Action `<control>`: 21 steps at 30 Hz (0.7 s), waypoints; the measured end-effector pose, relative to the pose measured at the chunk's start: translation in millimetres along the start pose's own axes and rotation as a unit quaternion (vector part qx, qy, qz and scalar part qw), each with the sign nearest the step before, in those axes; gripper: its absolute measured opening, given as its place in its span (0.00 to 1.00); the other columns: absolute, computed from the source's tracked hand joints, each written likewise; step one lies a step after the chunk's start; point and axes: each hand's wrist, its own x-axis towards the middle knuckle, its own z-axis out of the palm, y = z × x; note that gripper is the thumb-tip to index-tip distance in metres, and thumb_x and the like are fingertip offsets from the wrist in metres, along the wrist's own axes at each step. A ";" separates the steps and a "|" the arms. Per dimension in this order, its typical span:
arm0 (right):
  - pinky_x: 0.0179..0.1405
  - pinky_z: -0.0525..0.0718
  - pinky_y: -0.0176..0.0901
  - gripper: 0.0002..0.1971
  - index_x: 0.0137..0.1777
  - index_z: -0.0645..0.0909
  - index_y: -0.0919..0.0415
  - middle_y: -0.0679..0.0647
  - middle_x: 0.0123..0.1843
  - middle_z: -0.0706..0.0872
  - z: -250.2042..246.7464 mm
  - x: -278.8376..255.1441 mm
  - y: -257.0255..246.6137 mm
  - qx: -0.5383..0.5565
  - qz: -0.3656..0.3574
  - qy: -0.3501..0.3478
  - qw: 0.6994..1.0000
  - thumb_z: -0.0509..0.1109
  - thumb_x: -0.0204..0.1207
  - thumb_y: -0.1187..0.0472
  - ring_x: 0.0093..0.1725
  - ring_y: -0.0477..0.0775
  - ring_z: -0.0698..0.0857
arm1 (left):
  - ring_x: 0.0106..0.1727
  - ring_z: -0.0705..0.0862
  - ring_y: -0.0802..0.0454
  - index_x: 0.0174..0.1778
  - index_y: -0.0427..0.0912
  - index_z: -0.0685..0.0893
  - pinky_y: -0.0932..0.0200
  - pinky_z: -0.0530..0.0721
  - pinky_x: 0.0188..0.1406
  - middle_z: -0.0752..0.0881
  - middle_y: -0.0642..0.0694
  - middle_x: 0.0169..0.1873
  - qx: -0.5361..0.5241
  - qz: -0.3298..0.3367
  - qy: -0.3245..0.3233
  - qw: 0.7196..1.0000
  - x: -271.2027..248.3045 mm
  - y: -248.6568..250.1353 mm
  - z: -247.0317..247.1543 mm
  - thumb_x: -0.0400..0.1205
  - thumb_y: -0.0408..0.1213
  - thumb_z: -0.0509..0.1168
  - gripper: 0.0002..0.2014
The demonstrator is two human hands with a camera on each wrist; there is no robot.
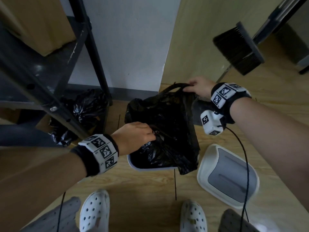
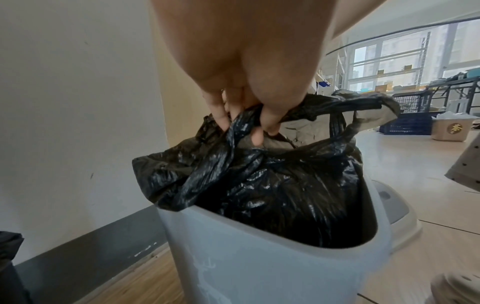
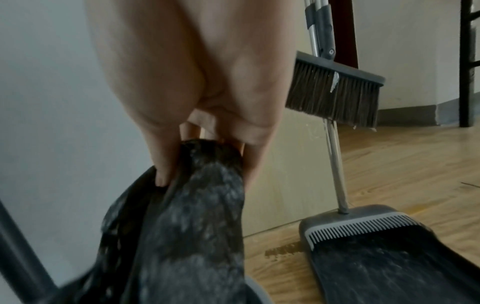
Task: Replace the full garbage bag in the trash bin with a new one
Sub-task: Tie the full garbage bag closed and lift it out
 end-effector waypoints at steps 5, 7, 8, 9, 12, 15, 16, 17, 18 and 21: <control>0.67 0.80 0.59 0.04 0.39 0.83 0.54 0.67 0.56 0.88 -2.4 -29.7 -24.9 0.077 -0.026 -0.030 0.996 0.74 0.73 0.58 0.58 0.67 0.86 | 0.63 0.79 0.50 0.69 0.52 0.76 0.56 0.76 0.66 0.84 0.52 0.58 0.013 -0.062 -0.123 0.990 -4.3 16.0 -26.1 0.84 0.31 0.55 0.19; 0.67 0.79 0.56 0.04 0.41 0.84 0.60 0.66 0.54 0.88 -0.5 -49.2 -38.1 0.124 -0.042 -0.048 0.990 0.72 0.75 0.61 0.57 0.65 0.86 | 0.63 0.78 0.49 0.71 0.53 0.74 0.54 0.77 0.65 0.83 0.52 0.59 0.030 -0.072 -0.131 0.988 -8.7 22.2 -37.5 0.84 0.30 0.54 0.20; 0.66 0.80 0.52 0.04 0.41 0.83 0.62 0.64 0.51 0.89 0.3 -59.8 -44.0 0.138 -0.046 -0.061 0.988 0.71 0.76 0.63 0.55 0.62 0.86 | 0.63 0.78 0.49 0.71 0.53 0.74 0.53 0.78 0.63 0.83 0.52 0.59 0.035 -0.079 -0.138 0.987 -11.6 25.6 -42.5 0.84 0.30 0.54 0.21; 0.62 0.80 0.47 0.03 0.41 0.83 0.62 0.61 0.47 0.89 1.1 -68.0 -48.5 0.141 -0.052 -0.067 0.986 0.71 0.76 0.63 0.53 0.58 0.85 | 0.62 0.79 0.48 0.70 0.53 0.74 0.52 0.79 0.62 0.83 0.51 0.59 0.039 -0.087 -0.146 0.985 -14.5 28.8 -47.9 0.84 0.30 0.54 0.21; 0.58 0.80 0.43 0.04 0.39 0.83 0.57 0.53 0.37 0.87 -0.4 -93.4 -60.5 0.110 -0.061 -0.024 0.992 0.73 0.73 0.64 0.45 0.53 0.85 | 0.59 0.81 0.47 0.66 0.52 0.78 0.47 0.82 0.57 0.84 0.50 0.57 0.027 -0.109 -0.171 0.979 -27.3 40.4 -61.9 0.84 0.34 0.53 0.17; 0.52 0.80 0.43 0.02 0.42 0.86 0.57 0.53 0.35 0.87 -1.1 -114.1 -63.7 0.067 -0.058 0.011 0.996 0.75 0.72 0.60 0.35 0.47 0.83 | 0.59 0.81 0.48 0.63 0.50 0.80 0.48 0.82 0.55 0.83 0.50 0.55 0.004 -0.125 -0.180 0.976 -39.2 52.5 -71.7 0.84 0.39 0.55 0.14; 0.46 0.81 0.39 0.07 0.47 0.86 0.58 0.53 0.37 0.87 1.0 -121.5 -63.9 0.040 -0.049 0.017 0.998 0.76 0.71 0.58 0.33 0.46 0.82 | 0.60 0.80 0.48 0.62 0.49 0.80 0.49 0.81 0.55 0.82 0.49 0.56 0.001 -0.129 -0.181 0.975 -42.8 57.0 -73.9 0.84 0.41 0.55 0.14; 0.39 0.79 0.36 0.12 0.53 0.86 0.60 0.52 0.38 0.86 3.5 -127.1 -63.7 0.017 -0.042 0.025 0.999 0.76 0.72 0.57 0.31 0.45 0.81 | 0.60 0.80 0.48 0.62 0.49 0.80 0.50 0.81 0.55 0.82 0.49 0.56 0.000 -0.132 -0.177 0.975 -45.7 61.6 -76.1 0.85 0.41 0.54 0.14; 0.33 0.77 0.34 0.14 0.55 0.85 0.62 0.51 0.37 0.85 5.7 -132.9 -65.5 -0.006 -0.035 0.032 0.999 0.75 0.72 0.57 0.30 0.45 0.81 | 0.60 0.79 0.48 0.61 0.48 0.80 0.51 0.80 0.55 0.81 0.49 0.56 0.001 -0.135 -0.170 0.976 -48.4 65.5 -78.5 0.85 0.42 0.54 0.14; 0.30 0.75 0.35 0.10 0.45 0.87 0.67 0.51 0.28 0.81 12.5 -148.5 -71.6 -0.041 -0.037 0.050 0.997 0.70 0.77 0.59 0.27 0.46 0.79 | 0.57 0.81 0.48 0.57 0.48 0.82 0.51 0.81 0.53 0.82 0.49 0.53 -0.008 -0.157 -0.147 0.977 -54.5 73.5 -84.3 0.85 0.41 0.54 0.13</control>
